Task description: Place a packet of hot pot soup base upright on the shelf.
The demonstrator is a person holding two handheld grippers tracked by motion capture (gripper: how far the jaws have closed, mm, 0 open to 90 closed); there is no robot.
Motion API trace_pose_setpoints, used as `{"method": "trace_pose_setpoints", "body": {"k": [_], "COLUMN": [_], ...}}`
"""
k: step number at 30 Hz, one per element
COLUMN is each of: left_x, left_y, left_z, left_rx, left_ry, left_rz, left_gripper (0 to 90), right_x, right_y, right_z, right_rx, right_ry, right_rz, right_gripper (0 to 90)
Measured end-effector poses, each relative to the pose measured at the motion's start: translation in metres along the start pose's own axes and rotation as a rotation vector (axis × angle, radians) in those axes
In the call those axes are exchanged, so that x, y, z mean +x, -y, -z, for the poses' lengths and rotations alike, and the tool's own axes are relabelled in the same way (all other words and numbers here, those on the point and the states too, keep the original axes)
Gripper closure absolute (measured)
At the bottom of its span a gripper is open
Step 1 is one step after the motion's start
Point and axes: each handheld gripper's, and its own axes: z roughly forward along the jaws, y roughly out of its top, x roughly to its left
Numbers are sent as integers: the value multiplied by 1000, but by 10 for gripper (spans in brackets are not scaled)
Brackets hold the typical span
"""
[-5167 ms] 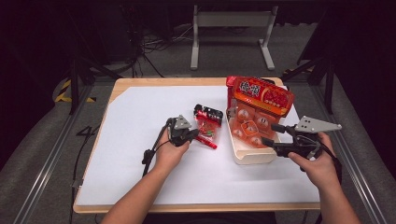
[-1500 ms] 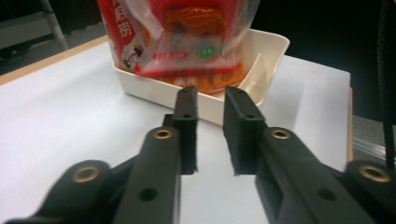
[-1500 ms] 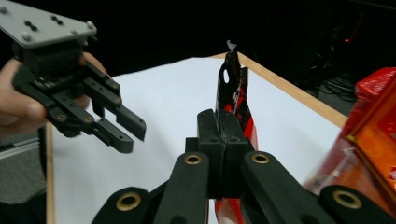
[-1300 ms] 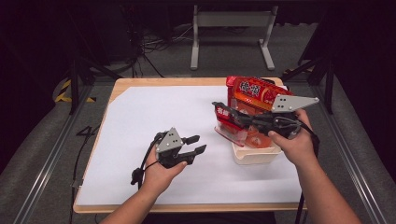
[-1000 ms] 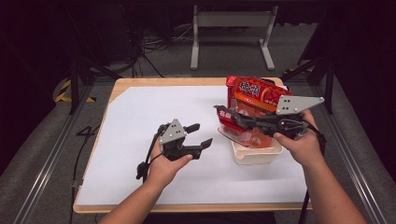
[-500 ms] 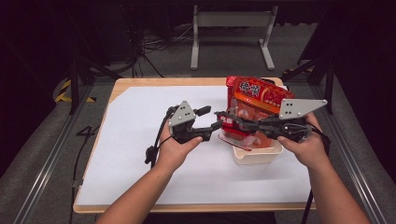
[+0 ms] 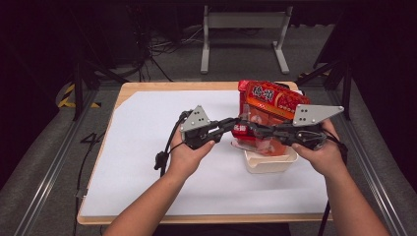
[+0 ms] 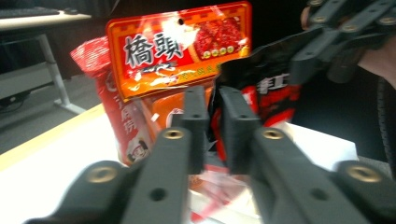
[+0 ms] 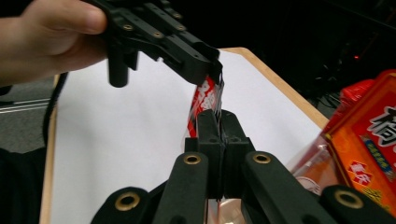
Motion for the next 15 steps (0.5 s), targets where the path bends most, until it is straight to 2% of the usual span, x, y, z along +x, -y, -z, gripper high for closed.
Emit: {"method": "trace_pose_setpoints", "body": {"k": [5, 15], "left_x": [-8, -16], "left_y": [-5, -8], "left_z": [-3, -13], "left_rx": [-4, 8], "left_ry": [24, 81], "left_rz": [-14, 13], "left_gripper": [889, 894], "right_x": [-5, -7], "right_y": [3, 11], "right_z": [7, 18], "right_rx": [-8, -8], "right_ry": [73, 118], "right_rz": [-24, -79], "right_gripper": [895, 889]}}
